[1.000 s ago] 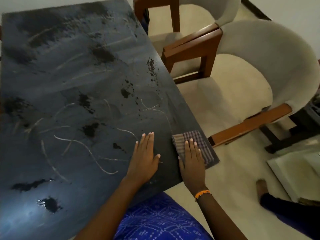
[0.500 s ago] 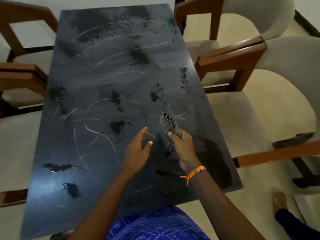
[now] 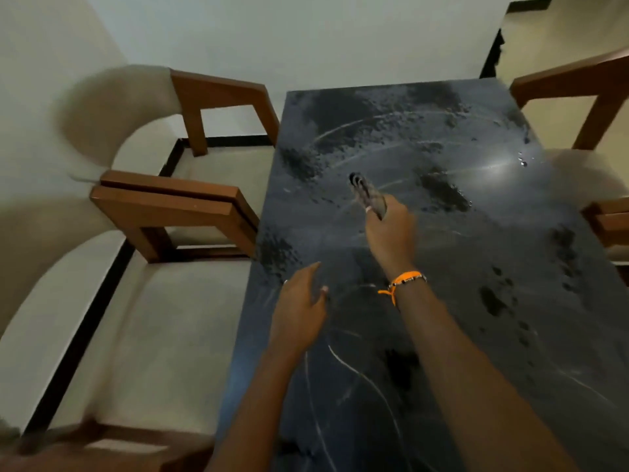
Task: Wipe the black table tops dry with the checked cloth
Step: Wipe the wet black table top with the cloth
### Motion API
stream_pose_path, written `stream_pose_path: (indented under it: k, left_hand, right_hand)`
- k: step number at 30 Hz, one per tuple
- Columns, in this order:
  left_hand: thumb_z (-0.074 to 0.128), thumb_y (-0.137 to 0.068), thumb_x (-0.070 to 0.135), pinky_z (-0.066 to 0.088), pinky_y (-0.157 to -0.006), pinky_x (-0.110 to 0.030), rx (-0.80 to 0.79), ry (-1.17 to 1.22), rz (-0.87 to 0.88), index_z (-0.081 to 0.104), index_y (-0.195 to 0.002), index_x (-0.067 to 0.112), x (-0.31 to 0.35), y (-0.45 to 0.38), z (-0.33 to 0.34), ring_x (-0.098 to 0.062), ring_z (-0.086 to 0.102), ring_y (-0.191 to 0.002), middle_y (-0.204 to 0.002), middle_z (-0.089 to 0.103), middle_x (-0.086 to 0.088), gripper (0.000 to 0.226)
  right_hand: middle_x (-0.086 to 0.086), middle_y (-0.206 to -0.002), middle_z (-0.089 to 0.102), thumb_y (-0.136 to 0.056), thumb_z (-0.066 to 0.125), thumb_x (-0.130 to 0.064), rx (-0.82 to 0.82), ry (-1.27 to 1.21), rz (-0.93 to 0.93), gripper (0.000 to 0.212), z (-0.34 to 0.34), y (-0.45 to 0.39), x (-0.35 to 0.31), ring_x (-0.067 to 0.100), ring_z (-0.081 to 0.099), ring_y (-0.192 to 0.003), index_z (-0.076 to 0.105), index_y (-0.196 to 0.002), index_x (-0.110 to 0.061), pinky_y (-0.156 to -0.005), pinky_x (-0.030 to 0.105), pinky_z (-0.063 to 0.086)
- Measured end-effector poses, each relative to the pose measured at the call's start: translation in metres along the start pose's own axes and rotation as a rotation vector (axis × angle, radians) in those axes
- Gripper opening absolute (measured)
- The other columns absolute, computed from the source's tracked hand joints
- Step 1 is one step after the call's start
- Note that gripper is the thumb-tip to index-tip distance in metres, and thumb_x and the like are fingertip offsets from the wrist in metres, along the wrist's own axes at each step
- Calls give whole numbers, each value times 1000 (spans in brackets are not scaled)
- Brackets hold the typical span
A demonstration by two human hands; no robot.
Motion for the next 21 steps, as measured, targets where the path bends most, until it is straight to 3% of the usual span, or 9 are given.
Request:
stream_pose_path:
  k: [2, 3, 5, 7, 12, 17, 21]
  left_hand:
    - [55, -90, 18, 27, -112, -41, -17, -55, -24, 46, -134, 14, -20, -29, -9, -24, 44, -128, -137, 50, -7, 45]
    - [55, -90, 21, 21, -114, -42, -30, -108, -49, 43, -135, 15, -31, -43, -12, -24, 39, -132, -140, 47, -6, 47]
    - [52, -91, 26, 8, -117, -44, -55, -241, -74, 33, -142, 17, -51, -64, -14, -23, 22, -142, -150, 34, -4, 54]
    - [48, -93, 30, 0, -117, -43, -40, -330, -78, 24, -145, 19, -72, -82, -14, -21, 8, -145, -155, 21, -1, 59]
    - [45, -94, 31, -3, -117, -41, 22, -313, -138, 17, -147, 16, -107, -108, -22, -21, -1, -146, -157, 12, -3, 61]
    - [45, -94, 29, -1, -117, -38, 10, -325, -114, 15, -147, 15, -118, -114, -20, -19, -1, -146, -157, 11, -2, 62]
    - [43, -95, 31, -5, -117, -36, -34, -331, -29, 14, -148, 16, -106, -128, -8, -17, -2, -146, -158, 10, 0, 62]
  right_hand:
    - [15, -127, 60, -93, 51, -27, -85, 44, -92, 38, 40, -35, 0, 33, 52, -120, 53, -127, -10, -96, 38, 38]
    - [13, -142, 47, -95, 47, -33, -195, 140, -130, 48, 60, -49, 6, 30, 39, -134, 42, -138, -12, -111, 43, 25]
    - [4, -158, 18, -98, 36, -43, -379, 415, -173, 58, 91, -72, 30, 26, 12, -147, 20, -148, -18, -116, 53, -1]
    - [-3, -160, 3, -97, 31, -48, -453, 588, -172, 62, 116, -89, 59, 25, -1, -148, 9, -150, -26, -115, 59, -6]
    - [6, -159, 12, -91, 37, -58, -284, 690, -295, 62, 181, -93, 67, 35, 6, -146, 16, -147, -40, -113, 61, 1]
    - [5, -159, 13, -89, 40, -59, -399, 667, -479, 60, 256, -86, 16, 34, 5, -146, 23, -144, -41, -114, 57, 0]
    - [-1, -158, 18, -89, 40, -55, -403, 679, -568, 57, 249, -92, 23, 28, 9, -147, 27, -143, -42, -115, 57, 2]
Point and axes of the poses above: each hand's wrist, its own y-axis away from the middle knuckle, its own z-axis out of the palm, x = y × z, the point moved 1 cm from there along -y, towards the middle knuckle
